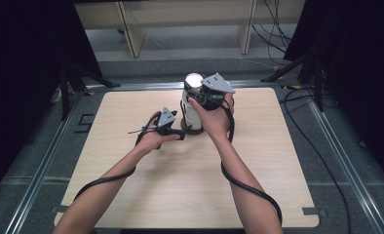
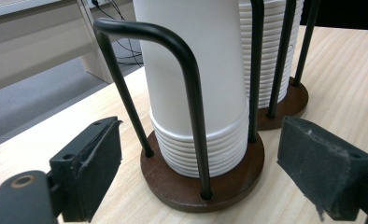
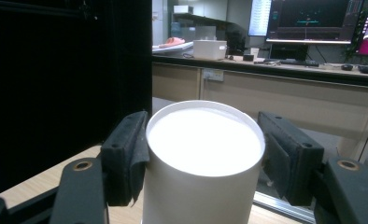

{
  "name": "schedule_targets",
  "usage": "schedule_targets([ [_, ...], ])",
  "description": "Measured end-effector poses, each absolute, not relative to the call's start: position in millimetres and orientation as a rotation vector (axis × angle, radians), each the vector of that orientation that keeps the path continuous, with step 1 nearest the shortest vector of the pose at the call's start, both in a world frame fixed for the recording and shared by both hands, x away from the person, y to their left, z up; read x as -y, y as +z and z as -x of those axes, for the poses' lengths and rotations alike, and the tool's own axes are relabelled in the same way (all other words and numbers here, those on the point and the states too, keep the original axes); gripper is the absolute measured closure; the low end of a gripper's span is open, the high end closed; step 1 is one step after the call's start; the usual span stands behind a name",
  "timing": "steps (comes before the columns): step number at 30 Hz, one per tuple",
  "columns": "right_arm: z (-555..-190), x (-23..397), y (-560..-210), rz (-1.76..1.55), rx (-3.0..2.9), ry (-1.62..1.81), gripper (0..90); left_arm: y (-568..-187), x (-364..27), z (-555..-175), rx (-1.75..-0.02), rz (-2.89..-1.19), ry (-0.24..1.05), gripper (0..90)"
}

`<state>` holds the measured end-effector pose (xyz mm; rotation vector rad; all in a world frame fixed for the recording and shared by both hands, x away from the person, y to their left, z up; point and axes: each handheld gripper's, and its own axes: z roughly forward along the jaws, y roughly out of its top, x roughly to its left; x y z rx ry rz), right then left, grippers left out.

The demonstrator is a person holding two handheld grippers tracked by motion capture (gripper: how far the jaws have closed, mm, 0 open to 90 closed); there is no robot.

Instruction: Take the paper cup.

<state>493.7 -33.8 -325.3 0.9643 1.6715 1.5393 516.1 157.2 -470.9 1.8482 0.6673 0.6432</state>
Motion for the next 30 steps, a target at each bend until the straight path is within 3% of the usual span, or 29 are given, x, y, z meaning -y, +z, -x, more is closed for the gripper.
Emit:
schedule_targets([
  [11,-477,46,-331,-0.935,-1.673,1.564,36.4,-466,-161,-505,-0.658,-1.818,0.661,2.4],
  [30,-445,74,-337,-0.94,-1.681,1.577,36.3,-464,-174,-478,-0.631,-1.783,0.678,2.5],
])
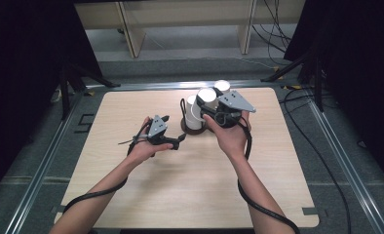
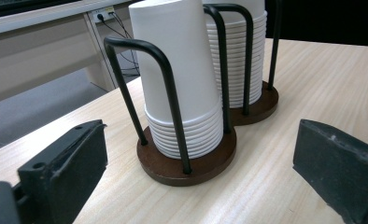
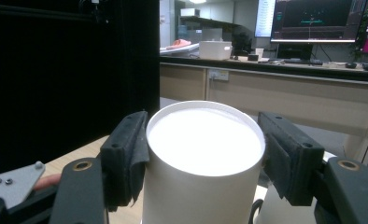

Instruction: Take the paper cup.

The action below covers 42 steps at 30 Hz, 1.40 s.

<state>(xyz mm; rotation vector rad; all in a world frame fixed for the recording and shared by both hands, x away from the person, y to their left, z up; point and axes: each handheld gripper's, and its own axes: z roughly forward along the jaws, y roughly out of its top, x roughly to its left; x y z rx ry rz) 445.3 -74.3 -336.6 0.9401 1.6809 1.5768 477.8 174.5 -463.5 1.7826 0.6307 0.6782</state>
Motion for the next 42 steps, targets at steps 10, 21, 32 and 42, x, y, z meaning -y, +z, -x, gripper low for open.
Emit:
schedule_targets([
  [10,-433,88,-345,-0.937,-1.671,1.575,36.3,-463,-178,-462,-0.611,-1.758,0.657,5.1],
  [21,-423,101,-354,-0.96,-1.67,1.574,36.2,-463,-178,-449,-0.591,-1.75,0.652,5.4],
  [32,-413,108,-366,-0.975,-1.682,1.575,36.3,-466,-179,-434,-0.604,-1.735,0.616,6.1],
  [42,-402,116,-378,-1.0,-1.706,1.567,36.2,-473,-182,-421,-0.592,-1.75,0.623,6.6],
])
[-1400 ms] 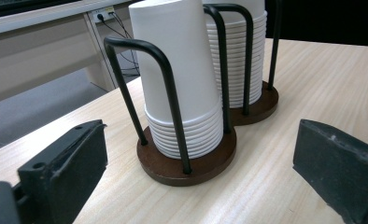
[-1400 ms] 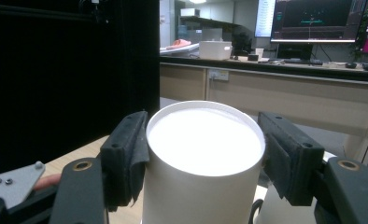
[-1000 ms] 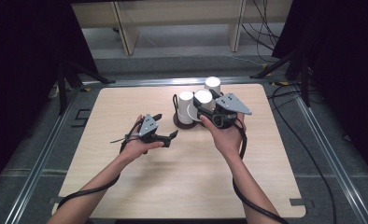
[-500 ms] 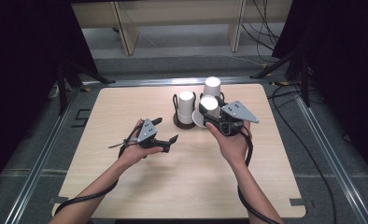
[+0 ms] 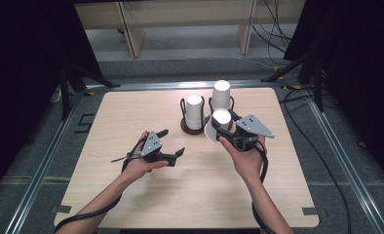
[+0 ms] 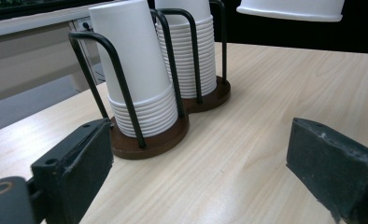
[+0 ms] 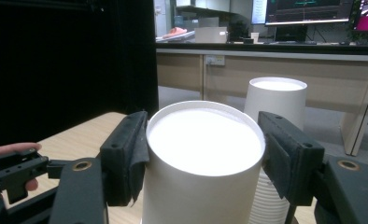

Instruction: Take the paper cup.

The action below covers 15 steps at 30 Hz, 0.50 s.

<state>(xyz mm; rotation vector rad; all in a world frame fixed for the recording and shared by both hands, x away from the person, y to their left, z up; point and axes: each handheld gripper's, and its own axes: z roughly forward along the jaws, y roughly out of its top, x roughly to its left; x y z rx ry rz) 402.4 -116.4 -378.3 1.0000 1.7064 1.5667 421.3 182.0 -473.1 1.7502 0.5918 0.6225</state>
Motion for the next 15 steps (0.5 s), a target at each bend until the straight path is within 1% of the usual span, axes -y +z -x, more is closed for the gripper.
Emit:
schedule_targets([
  [9,-397,120,-391,-0.992,-1.712,1.564,36.2,-479,-184,-412,-0.59,-1.753,0.616,7.0],
  [10,-396,120,-392,-1.013,-1.725,1.561,36.2,-481,-183,-412,-0.587,-1.732,0.611,7.1],
  [15,-393,126,-398,-1.059,-1.714,1.606,36.2,-484,-185,-406,-0.588,-1.742,0.608,7.4],
])
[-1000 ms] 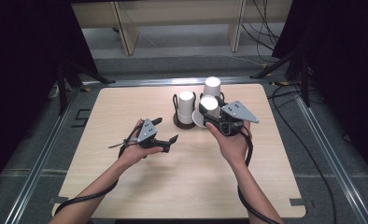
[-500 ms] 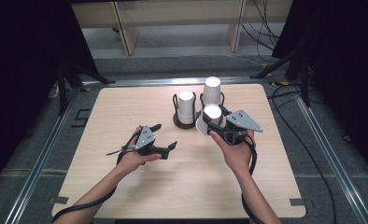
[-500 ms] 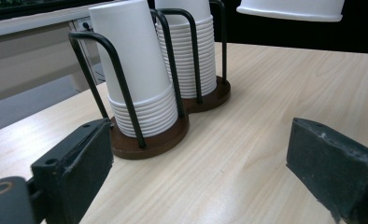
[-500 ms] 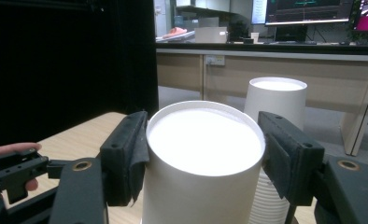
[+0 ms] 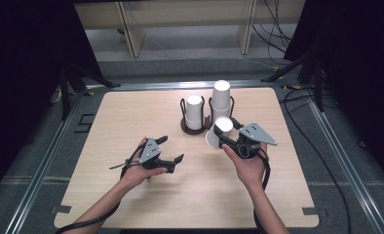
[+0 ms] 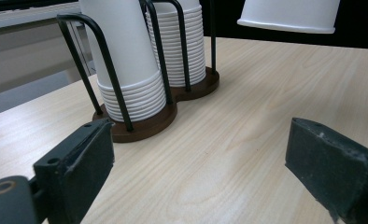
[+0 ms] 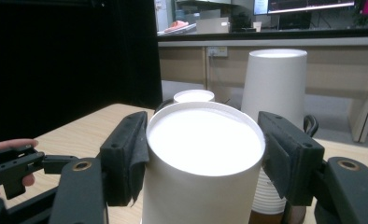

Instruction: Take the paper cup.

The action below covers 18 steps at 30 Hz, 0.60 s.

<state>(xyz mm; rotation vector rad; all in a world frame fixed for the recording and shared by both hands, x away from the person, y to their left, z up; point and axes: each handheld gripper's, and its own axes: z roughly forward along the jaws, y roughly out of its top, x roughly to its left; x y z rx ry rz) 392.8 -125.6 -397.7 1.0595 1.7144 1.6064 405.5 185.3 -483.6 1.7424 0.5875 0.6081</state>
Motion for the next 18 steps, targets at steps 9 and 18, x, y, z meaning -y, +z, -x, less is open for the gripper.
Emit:
schedule_targets([
  [9,-391,140,-411,-1.2,-1.658,1.705,36.0,-485,-188,-397,-0.582,-1.754,0.595,7.9],
  [18,-394,149,-425,-1.33,-1.617,1.795,36.0,-483,-188,-396,-0.579,-1.74,0.584,8.4],
])
